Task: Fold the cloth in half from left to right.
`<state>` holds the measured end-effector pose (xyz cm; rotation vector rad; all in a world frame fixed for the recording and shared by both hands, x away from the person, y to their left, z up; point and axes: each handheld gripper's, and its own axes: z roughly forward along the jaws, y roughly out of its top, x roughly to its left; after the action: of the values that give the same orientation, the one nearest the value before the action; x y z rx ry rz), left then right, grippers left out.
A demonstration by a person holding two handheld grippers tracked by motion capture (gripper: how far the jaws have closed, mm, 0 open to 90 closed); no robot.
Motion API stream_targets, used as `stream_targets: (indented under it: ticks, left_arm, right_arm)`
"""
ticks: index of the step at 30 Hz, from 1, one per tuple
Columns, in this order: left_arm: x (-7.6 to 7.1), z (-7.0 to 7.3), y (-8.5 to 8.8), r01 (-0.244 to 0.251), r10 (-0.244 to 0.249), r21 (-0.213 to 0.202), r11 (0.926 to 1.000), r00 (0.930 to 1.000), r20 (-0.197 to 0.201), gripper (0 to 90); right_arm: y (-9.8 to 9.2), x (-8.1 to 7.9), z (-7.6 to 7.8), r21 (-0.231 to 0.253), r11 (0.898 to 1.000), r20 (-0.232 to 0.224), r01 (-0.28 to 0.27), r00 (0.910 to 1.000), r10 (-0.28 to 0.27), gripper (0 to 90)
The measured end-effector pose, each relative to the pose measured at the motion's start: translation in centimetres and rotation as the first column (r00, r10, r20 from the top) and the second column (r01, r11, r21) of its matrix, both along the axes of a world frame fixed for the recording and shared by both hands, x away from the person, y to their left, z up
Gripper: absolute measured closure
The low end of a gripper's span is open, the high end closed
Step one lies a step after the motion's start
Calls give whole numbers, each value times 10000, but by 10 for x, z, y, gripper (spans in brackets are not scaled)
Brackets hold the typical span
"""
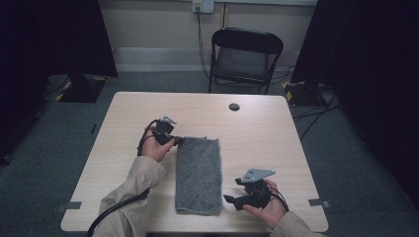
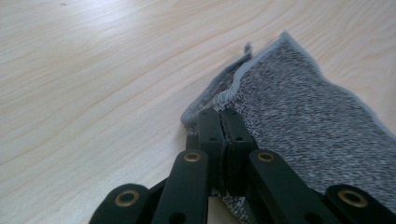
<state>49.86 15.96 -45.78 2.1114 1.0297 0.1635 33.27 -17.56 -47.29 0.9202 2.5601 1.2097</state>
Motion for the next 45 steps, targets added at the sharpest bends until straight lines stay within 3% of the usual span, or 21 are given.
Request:
stream_targets:
  ticks: [4,9,12,13,16,18,20,23,25,28,29,32,35,40,42,45]
  left_arm:
    - [0,-5,-11,573,-578,-269,9980,9982,-162,886]
    - [0,-12,-32,1547,-1587,-852,9843,9864,-430,885]
    - [3,-12,-30,1220,-1246,-797,9893,9918,-281,883]
    - [4,-12,-25,1086,-1098,-519,9927,9937,-210,882]
    - [7,-12,-4,235,-230,-444,9987,9997,116,854]
    - [8,-13,11,-88,91,-314,9995,9999,100,838]
    - [8,-15,23,-459,460,-22,9989,9987,204,789]
    - [5,-15,30,-831,821,118,9965,9944,668,613]
    - [3,-12,28,-1014,956,474,9937,9892,1114,515]
    - [1,-4,19,-1041,959,479,9934,9840,1504,444]
    - [1,-1,16,-896,788,583,9943,9829,1665,457]
    - [0,2,3,-307,235,377,9988,9838,1780,485]
    - [3,-6,-6,81,-166,574,9983,9886,1495,524]
    - [8,-19,-2,-89,11,895,9960,9962,869,752]
    - [8,-18,1,-129,82,797,9967,9983,583,853]
    - [8,-13,8,-86,59,695,9975,9992,392,888]
  right_arm:
    - [-11,8,3,-251,9992,176,326,9993,-321,243]
    - [-11,28,2,-584,9972,291,464,9986,-448,267]
    - [-7,41,-1,-683,9961,334,553,9980,-532,278]
    - [-5,45,-2,-650,9961,319,603,9978,-584,279]
    - [0,56,-7,-592,9960,266,670,9975,-655,296]
    - [4,61,-11,-595,9961,229,647,9977,-634,317]
    - [8,64,-14,-587,9968,204,547,9984,-536,331]
    - [13,67,-17,-581,9973,228,444,9988,-431,363]
    - [15,68,-19,-517,9976,212,452,9988,-441,363]
    - [17,68,-21,-545,9976,180,439,9989,-429,366]
    - [17,68,-21,-573,9975,237,415,9989,-402,367]
    - [17,67,-21,-570,9977,214,371,9991,-360,370]
    - [16,66,-21,-558,9977,237,375,9991,-362,372]
    - [16,67,-21,-596,9975,264,370,9990,-355,388]
    - [17,68,-21,-630,9975,268,315,9992,-299,404]
    - [21,70,-21,-623,9977,281,280,9993,-263,406]
